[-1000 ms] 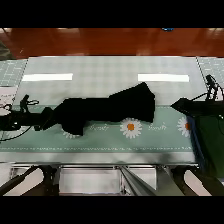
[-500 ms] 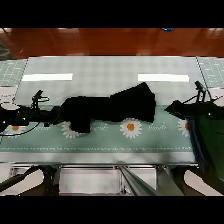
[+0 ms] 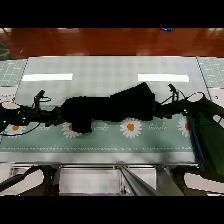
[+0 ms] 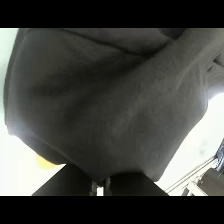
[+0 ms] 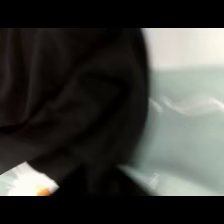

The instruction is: Fold the shirts.

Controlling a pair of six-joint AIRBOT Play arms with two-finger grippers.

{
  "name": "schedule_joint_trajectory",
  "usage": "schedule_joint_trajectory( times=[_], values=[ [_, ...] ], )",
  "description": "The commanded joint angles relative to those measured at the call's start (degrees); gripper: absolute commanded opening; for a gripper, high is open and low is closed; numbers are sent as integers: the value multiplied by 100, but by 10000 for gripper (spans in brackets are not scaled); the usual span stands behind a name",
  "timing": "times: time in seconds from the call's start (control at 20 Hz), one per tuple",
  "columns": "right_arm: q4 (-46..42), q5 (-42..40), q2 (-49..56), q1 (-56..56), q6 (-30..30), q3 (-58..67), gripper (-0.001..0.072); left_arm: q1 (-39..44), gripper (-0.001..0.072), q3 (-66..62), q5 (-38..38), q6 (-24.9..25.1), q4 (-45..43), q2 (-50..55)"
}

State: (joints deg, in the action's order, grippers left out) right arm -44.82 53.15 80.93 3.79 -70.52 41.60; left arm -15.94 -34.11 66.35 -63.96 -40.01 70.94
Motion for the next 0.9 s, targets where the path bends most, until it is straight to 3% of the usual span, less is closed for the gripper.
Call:
schedule_joint_trajectory(
  times=[0.0, 0.15, 0.35, 0.45, 0.6, 0.85],
  values=[
    [144, 118, 190, -411, 68, 442, 24, -11, 21, -105, 127, -35, 7, -7],
    [15, 732, -146, -391, 76, 1364, 24, -11, 21, -850, 579, -33, 7, -164],
    [-697, 1049, -1071, -120, -345, 3403, 23, -105, 21, -2900, 702, -129, 13, -643],
    [-1220, 1078, -1537, 50, -758, 4566, 23, -391, 21, -4236, 570, -581, 13, -761],
    [-1342, 1172, -2116, 175, -820, 6015, 23, -586, 20, -5862, 138, -1095, 15, -979],
    [-1967, 1421, -3300, 175, -883, 6771, 23, -588, 21, -7283, -431, -1174, -411, -1735]
  ],
)
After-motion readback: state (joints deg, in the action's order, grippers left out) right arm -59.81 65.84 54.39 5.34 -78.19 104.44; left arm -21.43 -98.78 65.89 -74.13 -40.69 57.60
